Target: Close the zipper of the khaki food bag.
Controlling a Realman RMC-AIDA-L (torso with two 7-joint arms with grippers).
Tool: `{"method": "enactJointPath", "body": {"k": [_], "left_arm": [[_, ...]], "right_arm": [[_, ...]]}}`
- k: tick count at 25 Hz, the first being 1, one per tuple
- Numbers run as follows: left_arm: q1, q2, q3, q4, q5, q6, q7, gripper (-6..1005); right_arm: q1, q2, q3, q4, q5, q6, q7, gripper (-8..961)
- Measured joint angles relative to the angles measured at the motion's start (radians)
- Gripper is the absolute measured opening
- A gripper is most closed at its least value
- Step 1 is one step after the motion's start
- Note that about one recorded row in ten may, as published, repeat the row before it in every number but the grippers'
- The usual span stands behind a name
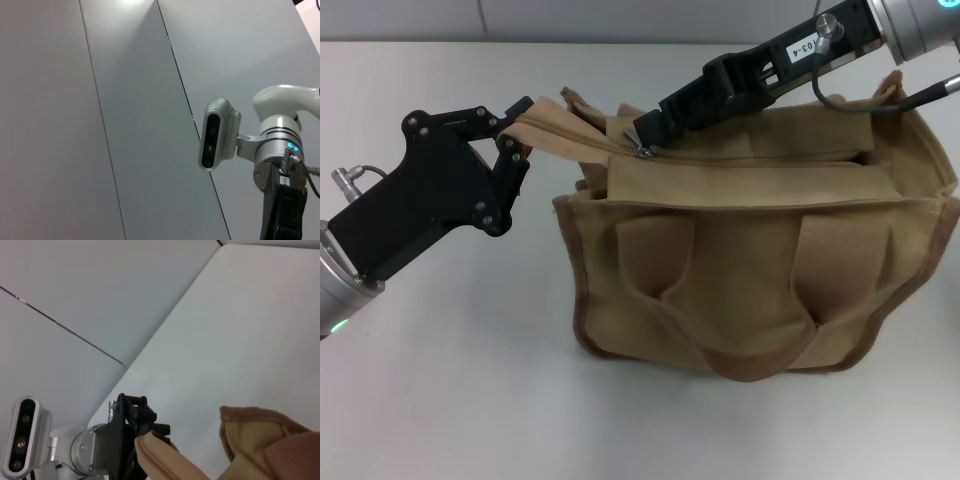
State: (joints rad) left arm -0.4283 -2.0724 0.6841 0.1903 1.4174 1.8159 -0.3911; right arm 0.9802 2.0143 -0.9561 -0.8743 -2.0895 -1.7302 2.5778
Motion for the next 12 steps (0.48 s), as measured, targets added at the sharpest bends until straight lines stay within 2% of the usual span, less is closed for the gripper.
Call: {"method": "enactJointPath", "body": {"k": [7,12], "left_arm": [[-0.005,0.000,0.001,-0.002,0.000,0.008,0.000,115],[-0.007,0.000,0.001,0.000,0.000,0.010,0.000,116]], "right_arm": [[0.030,0.025,-0.006,0.007,0.005,-0.002,0.001,290],[0.042,0.032,-0.007,0.011,0.003,-0.006,0.002,291]]}}
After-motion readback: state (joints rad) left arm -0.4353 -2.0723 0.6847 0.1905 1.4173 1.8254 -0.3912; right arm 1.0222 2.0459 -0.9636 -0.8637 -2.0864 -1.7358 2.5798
